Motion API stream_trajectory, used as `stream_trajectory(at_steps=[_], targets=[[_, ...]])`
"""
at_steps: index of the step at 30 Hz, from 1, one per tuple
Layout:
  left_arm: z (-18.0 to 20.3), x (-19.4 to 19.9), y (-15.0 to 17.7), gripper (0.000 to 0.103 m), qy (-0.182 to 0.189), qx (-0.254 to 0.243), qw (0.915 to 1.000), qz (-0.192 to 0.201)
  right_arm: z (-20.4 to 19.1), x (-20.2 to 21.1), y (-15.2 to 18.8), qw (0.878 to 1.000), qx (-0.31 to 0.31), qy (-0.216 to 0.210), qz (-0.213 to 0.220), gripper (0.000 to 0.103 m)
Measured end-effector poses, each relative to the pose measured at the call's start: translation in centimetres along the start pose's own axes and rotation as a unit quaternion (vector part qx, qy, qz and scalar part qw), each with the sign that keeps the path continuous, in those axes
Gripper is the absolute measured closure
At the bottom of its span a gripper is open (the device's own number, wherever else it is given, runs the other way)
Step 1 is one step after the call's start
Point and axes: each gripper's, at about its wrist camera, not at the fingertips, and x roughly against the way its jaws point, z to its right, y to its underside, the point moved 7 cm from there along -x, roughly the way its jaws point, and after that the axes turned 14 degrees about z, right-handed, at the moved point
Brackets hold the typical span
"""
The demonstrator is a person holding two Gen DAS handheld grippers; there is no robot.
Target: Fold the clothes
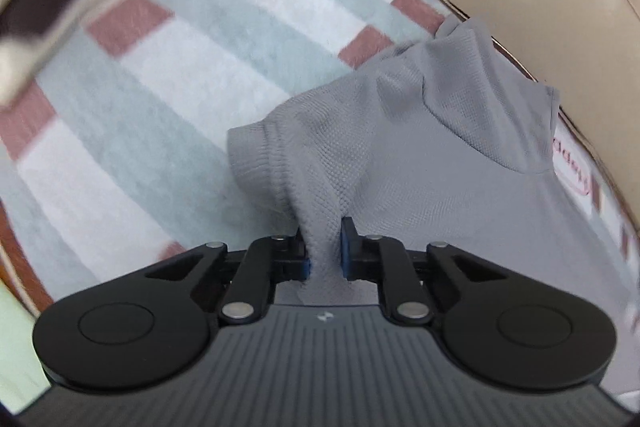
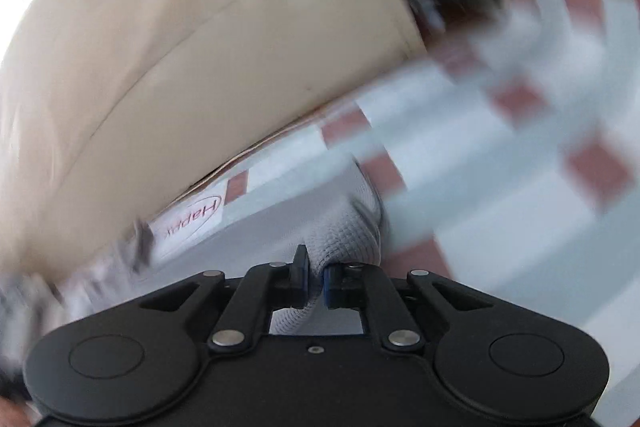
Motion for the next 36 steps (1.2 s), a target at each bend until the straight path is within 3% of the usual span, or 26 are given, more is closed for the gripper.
stream_trajectory(at_steps=[4, 6, 7, 8, 10, 12, 16, 18, 22, 24, 26, 28, 30, 31, 33, 36], targets=[[-0.5, -0.4, 0.0, 0.09, -0.012, -0.009, 0.9999, -0.003, 2.3, -2.7, 3.3, 0.992, -0.007, 0.076, -0.101, 0.093], [-1.0, -1.0, -0.1, 0.09, -0.015, -0.007, 0.9998, -0.006, 4.0, -2.9, 4.3, 0.984, -0.024, 0.122, -0.129, 0.077], [-1.2, -1.2, -0.2, 0.09, -0.018, -0.011, 0.9998, -0.003, 4.3, -2.4, 4.0, 0.983, -0.026, 0.135, -0.119, 0.07], [-1.4, -1.2, -0.4, 0.09, -0.028, -0.026, 0.9993, 0.003, 4.4, -1.8, 3.6, 0.983, -0.014, 0.149, -0.11, 0.056], [-1.5, -0.8, -0.9, 0.089, -0.06, -0.075, 0.9952, 0.021, 4.1, -1.0, 2.4, 0.978, 0.04, 0.181, -0.094, 0.051], [-1.5, -0.4, -1.6, 0.086, -0.07, -0.109, 0.9912, 0.031, 3.7, -1.3, 0.5, 0.976, 0.087, 0.183, -0.079, 0.051], [-1.9, 0.2, -2.5, 0.084, -0.058, -0.085, 0.9944, 0.025, 2.3, -3.0, -1.7, 0.981, 0.111, 0.141, -0.076, 0.05], [-2.2, 0.2, -2.5, 0.083, -0.057, -0.076, 0.9952, 0.022, 1.7, -4.2, -1.9, 0.981, 0.114, 0.14, -0.076, 0.05], [-2.7, -0.1, -2.0, 0.071, -0.042, -0.057, 0.9975, 0.008, -0.2, -5.2, -2.3, 0.984, 0.111, 0.107, -0.089, 0.049], [-3.1, -0.3, -1.9, 0.071, -0.025, -0.03, 0.9992, 0.004, -0.9, -6.3, -2.8, 0.98, 0.153, 0.087, -0.088, 0.038], [-3.2, -0.3, -2.0, 0.071, -0.019, -0.025, 0.9995, 0.004, -1.0, -7.8, -3.3, 0.976, 0.191, 0.067, -0.083, 0.037], [-2.7, 0.2, -2.4, 0.071, -0.017, -0.046, 0.9987, 0.015, -0.7, -9.6, -3.5, 0.974, 0.21, 0.039, -0.081, 0.038], [-1.1, 1.4, -3.1, 0.071, 0.01, -0.073, 0.9967, 0.032, -0.5, -11.4, -3.5, 0.969, 0.229, 0.022, -0.087, 0.038], [0.0, 2.1, -3.5, 0.064, 0.032, -0.091, 0.9945, 0.041, -0.4, -12.3, -3.5, 0.967, 0.238, 0.019, -0.092, 0.038], [3.5, 3.5, -3.8, 0.047, 0.089, -0.153, 0.9831, 0.048, -0.1, -13.9, -3.6, 0.964, 0.246, 0.022, -0.102, 0.038], [8.2, 3.5, -3.0, 0.046, 0.138, -0.216, 0.9659, 0.036, 0.3, -15.8, -3.5, 0.966, 0.231, 0.021, -0.114, 0.038]])
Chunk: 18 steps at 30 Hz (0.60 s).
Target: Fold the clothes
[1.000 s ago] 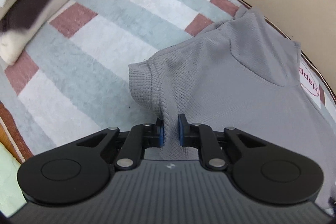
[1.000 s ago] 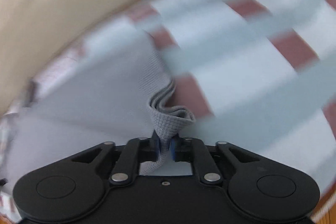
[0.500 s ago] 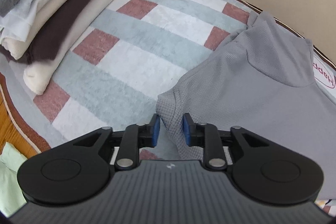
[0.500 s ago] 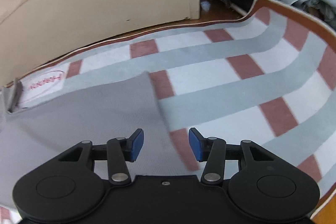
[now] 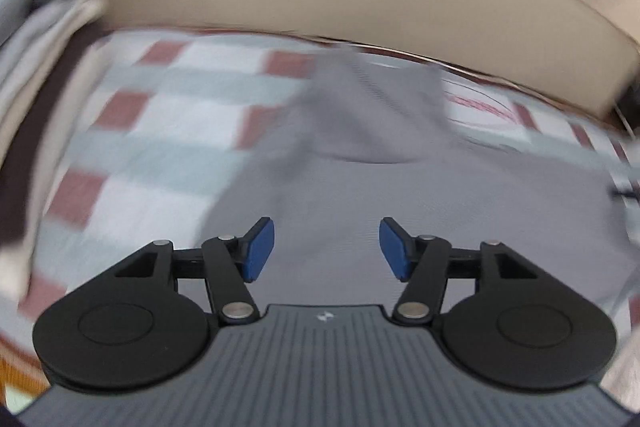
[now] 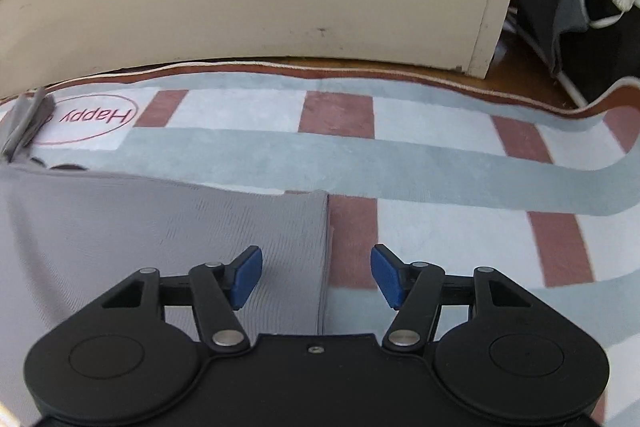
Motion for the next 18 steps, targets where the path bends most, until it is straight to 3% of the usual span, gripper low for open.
stream_trajectory(at_steps=[2, 3, 4, 5, 8, 9, 11, 13, 15, 16, 18], targets=[[1.8, -2.0, 0.2, 0.046, 0.022, -0.002, 0.9995, -0.024, -0.3, -1.3, 0.2, 1.0, -0.006, -0.017, -0.006, 0.041], [2.5, -3.0, 0.4, 0.048, 0.028, -0.001, 0.9989, -0.037, -0.8, -1.7, 0.4, 1.0, -0.002, -0.031, -0.001, 0.048], [2.9, -4.0, 0.7, 0.049, 0.029, -0.002, 0.9983, -0.051, -1.5, -1.7, 0.4, 0.999, 0.008, -0.042, 0.01, 0.059], [3.3, -4.8, 0.9, 0.049, 0.029, -0.003, 0.9976, -0.063, -2.1, -1.7, 0.4, 0.998, 0.017, -0.05, 0.022, 0.084], [3.9, -5.9, 0.9, 0.049, 0.025, -0.015, 0.9965, -0.078, -2.3, -1.2, -0.4, 0.998, 0.021, -0.027, 0.047, 0.089], [4.0, -6.0, 0.8, 0.049, 0.022, -0.025, 0.9964, -0.078, -2.0, -1.2, -0.8, 0.998, 0.022, -0.011, 0.053, 0.098], [3.6, -6.0, 0.8, 0.049, 0.004, -0.056, 0.9956, -0.074, -1.4, -1.1, -1.4, 0.997, 0.023, 0.021, 0.065, 0.097], [2.7, -6.1, 1.0, 0.049, -0.011, -0.067, 0.9947, -0.077, -1.2, -2.1, -1.3, 0.998, 0.011, 0.033, 0.042, 0.096], [1.8, -6.3, 1.1, 0.048, -0.021, -0.062, 0.9945, -0.082, -1.2, -2.4, -1.6, 0.996, 0.023, 0.083, 0.034, 0.087], [1.2, -6.4, 1.0, 0.048, -0.022, -0.048, 0.9951, -0.083, -1.3, -2.4, -2.0, 0.993, 0.026, 0.113, 0.029, 0.073], [0.0, -6.5, 0.5, 0.048, -0.019, -0.021, 0.9965, -0.079, -2.4, -1.3, -3.8, 0.991, -0.018, 0.124, 0.036, 0.071]])
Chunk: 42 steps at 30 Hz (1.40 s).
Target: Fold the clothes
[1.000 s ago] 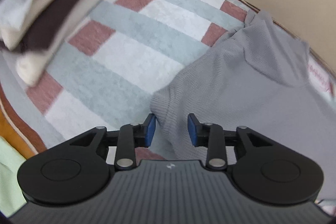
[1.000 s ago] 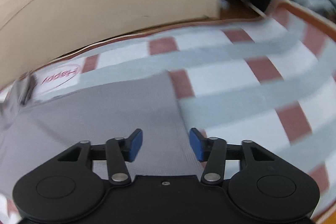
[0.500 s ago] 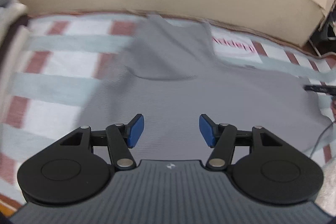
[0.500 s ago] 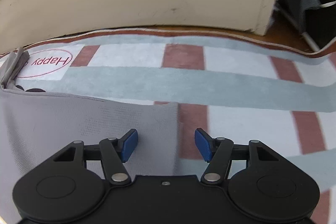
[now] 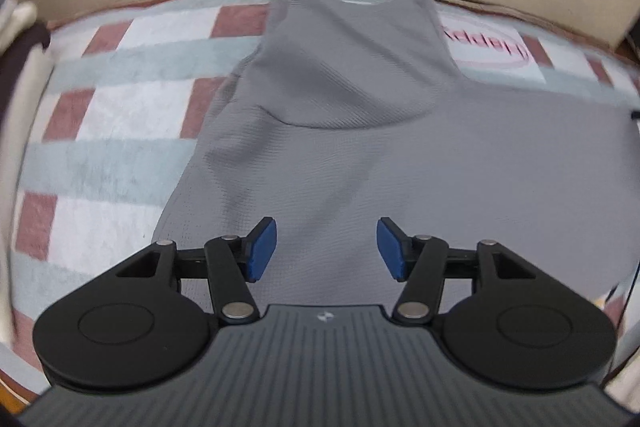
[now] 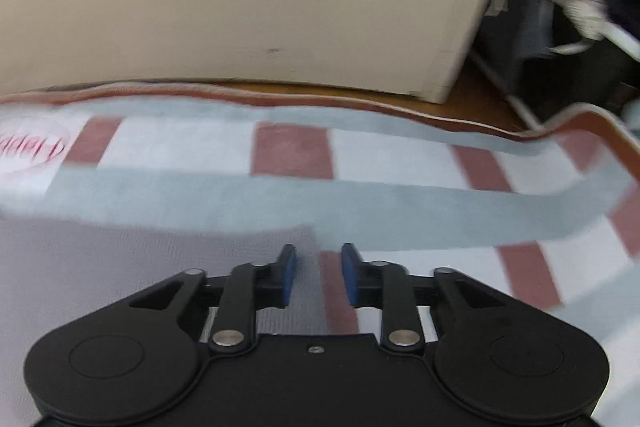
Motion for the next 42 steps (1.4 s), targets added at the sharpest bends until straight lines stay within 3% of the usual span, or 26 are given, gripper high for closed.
stream_trajectory(at_steps=[1, 3, 7, 10, 14, 19, 24, 26, 27, 28, 29, 32, 36, 38, 40, 42], targets=[[-0.5, 0.0, -0.5, 0.048, 0.004, 0.01, 0.9999, 0.005, -0.9, 0.8, -1.1, 0.999, -0.032, -0.017, 0.006, 0.07], [-1.5, -0.4, -2.1, 0.046, 0.012, 0.024, 0.9995, 0.018, -4.5, 2.4, -3.5, 0.989, -0.103, -0.101, 0.014, 0.064], [-3.6, -2.8, -6.4, 0.045, 0.004, 0.039, 0.998, 0.049, -15.7, 4.3, -6.7, 0.94, -0.166, -0.299, -0.017, 0.062], [-4.7, -5.3, -8.6, 0.045, -0.009, 0.019, 0.999, 0.04, -23.9, 4.1, -7.3, 0.912, -0.143, -0.383, -0.041, 0.062], [-5.6, -7.0, -9.6, 0.045, 0.002, 0.023, 0.9995, 0.024, -31.6, 0.6, -6.9, 0.909, -0.069, -0.402, -0.081, 0.05], [-6.6, -7.9, -10.2, 0.045, 0.031, 0.042, 0.9983, 0.025, -34.7, -5.1, -5.6, 0.931, 0.0, -0.349, -0.105, 0.048], [-7.6, -8.3, -9.4, 0.045, 0.063, 0.07, 0.9954, 0.015, -35.4, -8.5, -4.8, 0.915, -0.047, -0.377, -0.139, 0.048], [-7.9, -8.5, -8.8, 0.045, 0.068, 0.071, 0.9951, 0.003, -36.2, -9.0, -4.9, 0.904, -0.058, -0.405, -0.126, 0.047], [-8.0, -8.6, -8.5, 0.045, 0.067, 0.068, 0.9954, -0.003, -36.8, -8.9, -4.9, 0.899, -0.049, -0.42, -0.115, 0.051], [-8.2, -8.6, -8.3, 0.045, 0.063, 0.063, 0.996, -0.009, -37.7, -8.5, -4.8, 0.896, -0.018, -0.431, -0.104, 0.081], [-8.4, -8.5, -8.1, 0.045, 0.057, 0.056, 0.9967, -0.013, -38.5, -8.1, -4.7, 0.892, 0.013, -0.442, -0.092, 0.093], [-8.8, -7.6, -7.9, 0.045, 0.049, 0.042, 0.9979, -0.007, -39.8, -5.6, -5.1, 0.88, 0.096, -0.465, -0.025, 0.094], [-9.9, -5.8, -8.0, 0.045, 0.035, 0.067, 0.9968, 0.026, -37.9, 0.7, -6.8, 0.847, 0.103, -0.517, 0.069, 0.095], [-10.7, -5.2, -7.8, 0.044, 0.016, 0.091, 0.9948, 0.044, -36.8, 5.1, -6.0, 0.811, 0.163, -0.55, 0.116, 0.095], [-11.5, -5.4, -7.0, 0.042, -0.019, 0.094, 0.9945, 0.043, -35.7, 9.5, -3.7, 0.765, 0.253, -0.571, 0.155, 0.095], [-11.9, -5.3, -6.4, 0.042, -0.038, 0.093, 0.9941, 0.041, -34.8, 12.3, -0.1, 0.73, 0.333, -0.579, 0.146, 0.095]])
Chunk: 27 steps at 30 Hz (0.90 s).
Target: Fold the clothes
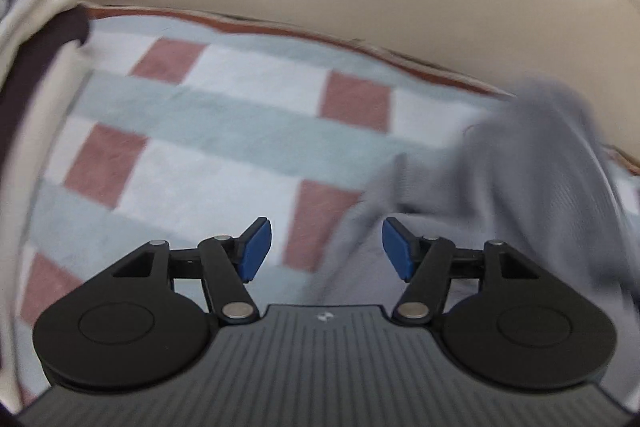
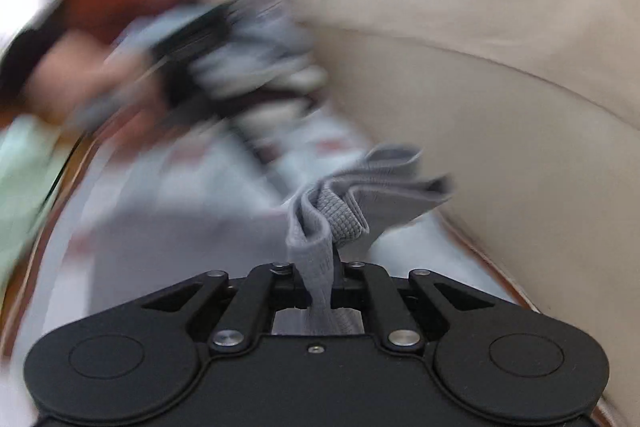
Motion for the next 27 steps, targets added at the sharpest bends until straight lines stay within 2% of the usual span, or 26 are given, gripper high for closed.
stream_trajectory(at_steps=[3, 6, 9, 10, 11, 12, 14, 16, 18, 19, 21, 25, 26, 27], targets=[[-0.1, 0.8, 0.3, 0.042, 0.009, 0.025, 0.9996, 0.009, -2.8, 1.1, 2.9, 0.998, -0.015, -0.036, -0.051, 0.095], [1.0, 1.9, 0.5, 0.042, 0.037, 0.049, 0.998, 0.017, -2.7, 1.6, 5.0, 0.996, -0.037, -0.022, -0.079, 0.093], [3.3, 3.4, 1.1, 0.042, 0.076, 0.047, 0.9959, 0.016, -1.9, 1.8, 6.3, 0.99, -0.069, -0.01, -0.126, 0.085], [4.1, 3.8, 1.5, 0.042, 0.084, 0.042, 0.9955, 0.013, -1.7, 2.0, 6.4, 0.986, -0.088, -0.006, -0.139, 0.075], [4.7, 4.1, 2.0, 0.042, 0.091, 0.039, 0.9951, 0.007, -1.5, 2.5, 6.2, 0.983, -0.119, -0.006, -0.138, 0.064], [5.3, 4.3, 2.6, 0.039, 0.096, 0.039, 0.9946, -0.001, -1.3, 3.4, 5.9, 0.979, -0.158, -0.006, -0.129, 0.06], [5.9, 4.2, 4.0, 0.037, 0.099, 0.041, 0.994, -0.025, -1.0, 5.1, 5.1, 0.966, -0.233, -0.005, -0.112, 0.045], [5.9, 3.8, 5.3, 0.037, 0.096, 0.047, 0.9931, -0.047, -0.5, 6.5, 4.6, 0.951, -0.292, 0.013, -0.098, 0.038], [5.7, 3.3, 6.3, 0.037, 0.1, 0.063, 0.991, -0.063, 0.8, 7.2, 4.7, 0.94, -0.325, 0.066, -0.087, 0.036], [5.6, 3.0, 6.7, 0.037, 0.103, 0.074, 0.9895, -0.07, 1.6, 7.4, 5.0, 0.931, -0.346, 0.087, -0.082, 0.033], [5.6, 2.3, 6.9, 0.037, 0.111, 0.103, 0.9853, -0.079, 3.1, 6.7, 6.8, 0.9, -0.418, 0.092, -0.081, 0.033], [6.3, 1.1, 6.4, 0.037, 0.127, 0.145, 0.9772, -0.09, 5.4, 5.2, 10.9, 0.816, -0.568, 0.099, -0.054, 0.033], [6.4, 0.7, 6.3, 0.037, 0.116, 0.141, 0.9786, -0.095, 5.8, 4.7, 11.5, 0.804, -0.583, 0.101, -0.049, 0.033], [6.4, 0.5, 6.3, 0.037, 0.102, 0.134, 0.9809, -0.098, 5.7, 4.0, 11.2, 0.816, -0.565, 0.106, -0.05, 0.033]])
